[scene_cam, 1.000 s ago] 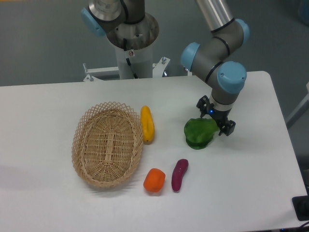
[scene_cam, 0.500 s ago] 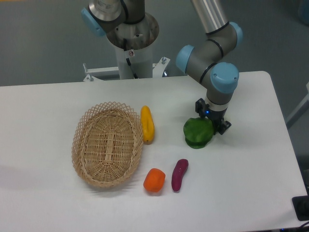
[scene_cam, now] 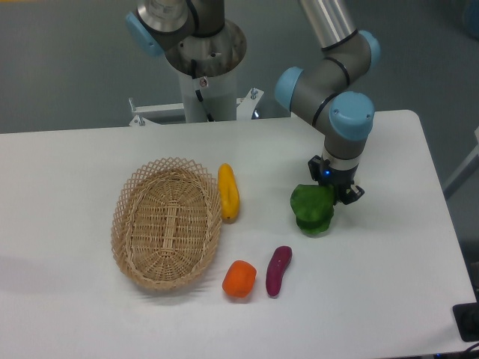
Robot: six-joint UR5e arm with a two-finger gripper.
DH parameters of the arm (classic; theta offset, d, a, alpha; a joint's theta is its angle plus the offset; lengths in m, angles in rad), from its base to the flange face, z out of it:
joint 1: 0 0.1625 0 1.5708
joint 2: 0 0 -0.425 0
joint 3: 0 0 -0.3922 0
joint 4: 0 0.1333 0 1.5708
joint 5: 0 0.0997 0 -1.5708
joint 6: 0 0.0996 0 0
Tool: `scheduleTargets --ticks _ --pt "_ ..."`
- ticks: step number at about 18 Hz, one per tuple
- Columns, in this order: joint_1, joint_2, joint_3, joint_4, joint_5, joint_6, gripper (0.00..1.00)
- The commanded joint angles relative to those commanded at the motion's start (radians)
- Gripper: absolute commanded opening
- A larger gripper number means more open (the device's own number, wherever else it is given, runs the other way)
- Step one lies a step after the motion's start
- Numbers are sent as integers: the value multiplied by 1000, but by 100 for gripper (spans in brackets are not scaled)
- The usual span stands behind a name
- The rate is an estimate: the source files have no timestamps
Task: Pick up the green vegetable from the table
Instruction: 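Close the gripper on the green leafy vegetable, then lift the grasped green vegetable up off the table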
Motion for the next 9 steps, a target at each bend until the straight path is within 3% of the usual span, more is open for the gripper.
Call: scheduleTargets --ticks 3,9 --pt "-15 6 47 -6 -2 -63 17" --pt "-34 6 150 -150 -11 -88 17"
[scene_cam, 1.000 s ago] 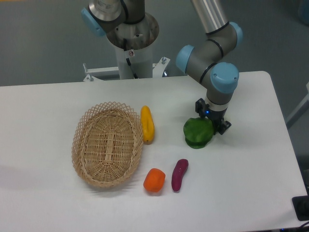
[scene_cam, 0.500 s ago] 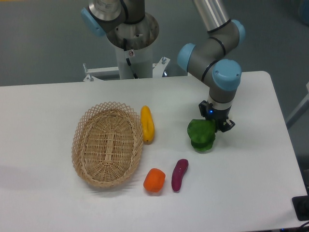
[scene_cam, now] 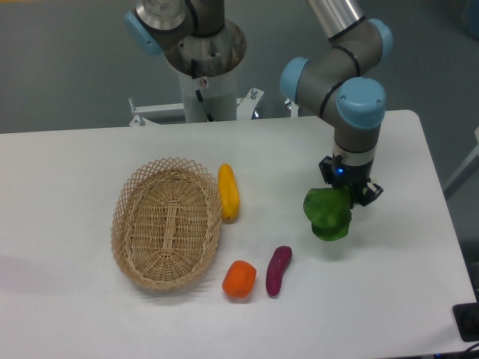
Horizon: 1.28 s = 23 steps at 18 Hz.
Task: Pick up the green vegetable from the table
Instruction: 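Lift the grasped green vegetable up off the table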
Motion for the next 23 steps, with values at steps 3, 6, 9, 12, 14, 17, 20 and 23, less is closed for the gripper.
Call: scheduleTargets --ticks 3,6,9,12,14,17,20,23 --pt "-9 -9 74 -60 -18 -92 18" --pt "-28 -23 140 -120 -29 -123 18" --pt "-37 -26 173 -170 -26 -120 18" --pt "-40 -28 189 -175 -26 -120 18" --pt "-43 -32 193 -180 -20 -123 19" --pt "-48 -41 221 -221 -20 -118 19" --pt "-48 -46 226 -230 -18 -118 19" --pt "-48 -46 224 -232 -20 -112 19"
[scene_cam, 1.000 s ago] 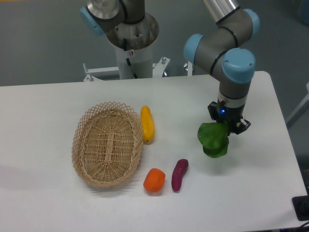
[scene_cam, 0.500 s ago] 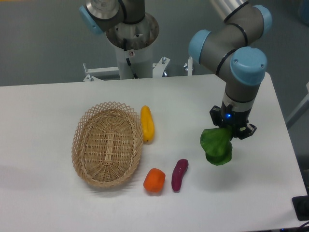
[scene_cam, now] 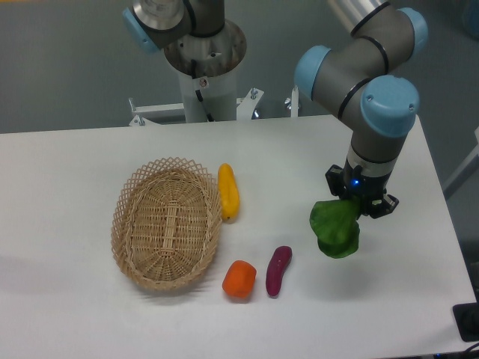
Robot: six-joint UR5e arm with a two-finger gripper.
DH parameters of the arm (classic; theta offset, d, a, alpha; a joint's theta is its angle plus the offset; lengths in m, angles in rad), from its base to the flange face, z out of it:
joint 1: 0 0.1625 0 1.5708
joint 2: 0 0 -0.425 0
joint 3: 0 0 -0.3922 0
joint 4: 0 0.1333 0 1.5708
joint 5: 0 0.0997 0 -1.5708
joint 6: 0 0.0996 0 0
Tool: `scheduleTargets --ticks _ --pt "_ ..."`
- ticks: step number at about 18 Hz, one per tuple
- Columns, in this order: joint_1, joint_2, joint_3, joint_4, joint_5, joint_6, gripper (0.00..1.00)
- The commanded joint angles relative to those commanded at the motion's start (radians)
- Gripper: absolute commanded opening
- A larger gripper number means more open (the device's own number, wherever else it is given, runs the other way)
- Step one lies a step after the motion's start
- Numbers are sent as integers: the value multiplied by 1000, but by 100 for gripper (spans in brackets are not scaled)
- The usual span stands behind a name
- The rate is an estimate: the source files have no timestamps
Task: Pick up the green vegetable from the table
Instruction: 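Lift the grasped green vegetable up off the table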
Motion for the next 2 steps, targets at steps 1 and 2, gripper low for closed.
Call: scheduleTargets --ticks 1,2 --pt "0 0 0 -2 2 0 19" --pt "0 0 0 0 2 0 19"
